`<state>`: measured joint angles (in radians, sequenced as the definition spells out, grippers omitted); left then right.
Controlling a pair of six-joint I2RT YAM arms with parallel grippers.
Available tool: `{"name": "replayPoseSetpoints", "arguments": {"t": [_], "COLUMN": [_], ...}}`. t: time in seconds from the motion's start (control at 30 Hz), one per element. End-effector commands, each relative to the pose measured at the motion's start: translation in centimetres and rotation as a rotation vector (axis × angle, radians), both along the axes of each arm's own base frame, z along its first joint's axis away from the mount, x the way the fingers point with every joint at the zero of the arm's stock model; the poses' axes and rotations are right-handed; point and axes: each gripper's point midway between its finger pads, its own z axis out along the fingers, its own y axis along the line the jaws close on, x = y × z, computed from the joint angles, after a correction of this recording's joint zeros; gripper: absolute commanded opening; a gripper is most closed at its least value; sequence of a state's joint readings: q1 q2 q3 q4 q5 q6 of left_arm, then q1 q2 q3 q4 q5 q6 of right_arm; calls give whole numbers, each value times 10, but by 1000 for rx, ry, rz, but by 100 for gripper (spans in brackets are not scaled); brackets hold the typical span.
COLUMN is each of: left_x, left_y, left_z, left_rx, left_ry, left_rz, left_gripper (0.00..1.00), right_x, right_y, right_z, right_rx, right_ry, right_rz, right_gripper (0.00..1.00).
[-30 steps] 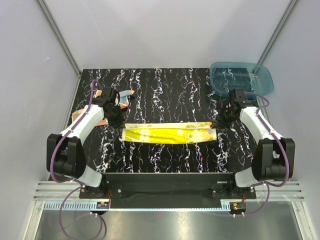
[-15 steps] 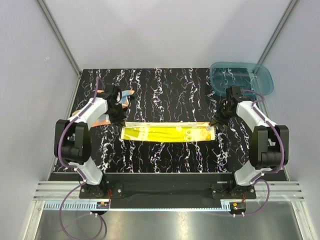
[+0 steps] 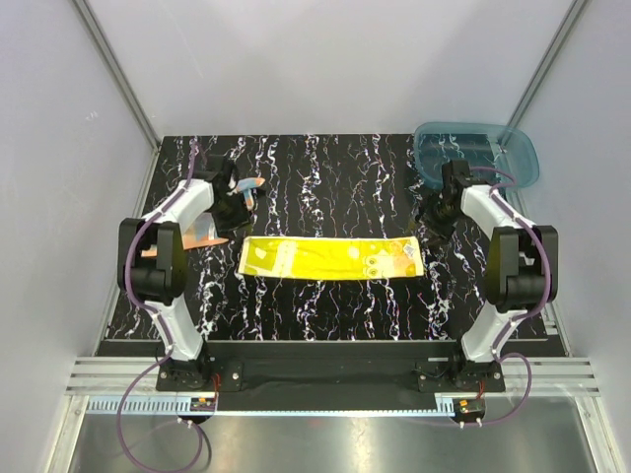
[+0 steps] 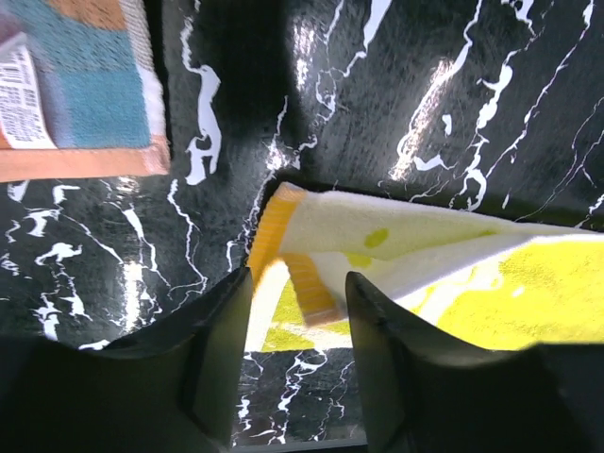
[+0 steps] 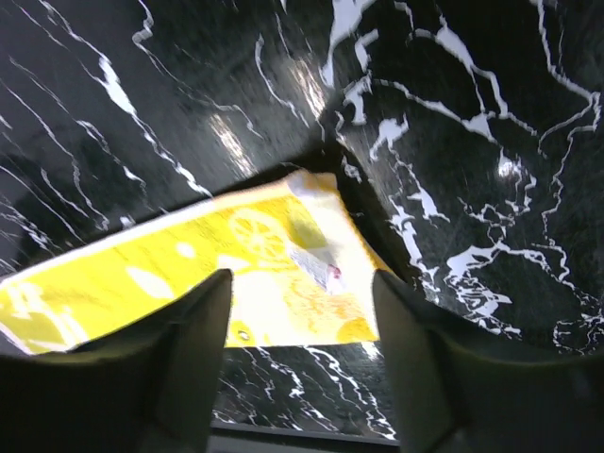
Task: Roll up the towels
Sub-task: Fold the towel
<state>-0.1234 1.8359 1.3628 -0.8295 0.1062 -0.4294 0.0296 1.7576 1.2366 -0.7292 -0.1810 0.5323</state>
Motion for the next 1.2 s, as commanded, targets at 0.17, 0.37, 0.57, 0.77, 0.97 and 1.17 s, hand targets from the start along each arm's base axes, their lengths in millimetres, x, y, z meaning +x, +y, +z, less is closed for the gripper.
{"name": "replayPoseSetpoints", "arguments": {"t": [0.17,0.37,0.57,0.77,0.97,1.17], "left_x": [13,-7,-27,-36,-62,-91], "left_y": [21,42,9,-40,-34,-13], "left_z": [38,70,65,29,-17,-48], "left_rx": [83,171,17,-157,-140,-42], "left_ry": [-132,-239,-292,-211,-103,-8], "left_rz": [38,103,27,-49,10,65], "left_gripper": [55,56,54,48,47,47], "right_x": [33,11,-19,-43,-61,-71], "right_y": [-16,0,50,50,26,9], "right_z": [51,84,84,35,-13,-37], "right_rx": [-75,7,201,196,89,26], "right_ry": [-137,-246,-292,-144,6,88], "right_rz": [-4,46,186,175,113,53], "right_gripper": [88,86,61,38,34,35]}}
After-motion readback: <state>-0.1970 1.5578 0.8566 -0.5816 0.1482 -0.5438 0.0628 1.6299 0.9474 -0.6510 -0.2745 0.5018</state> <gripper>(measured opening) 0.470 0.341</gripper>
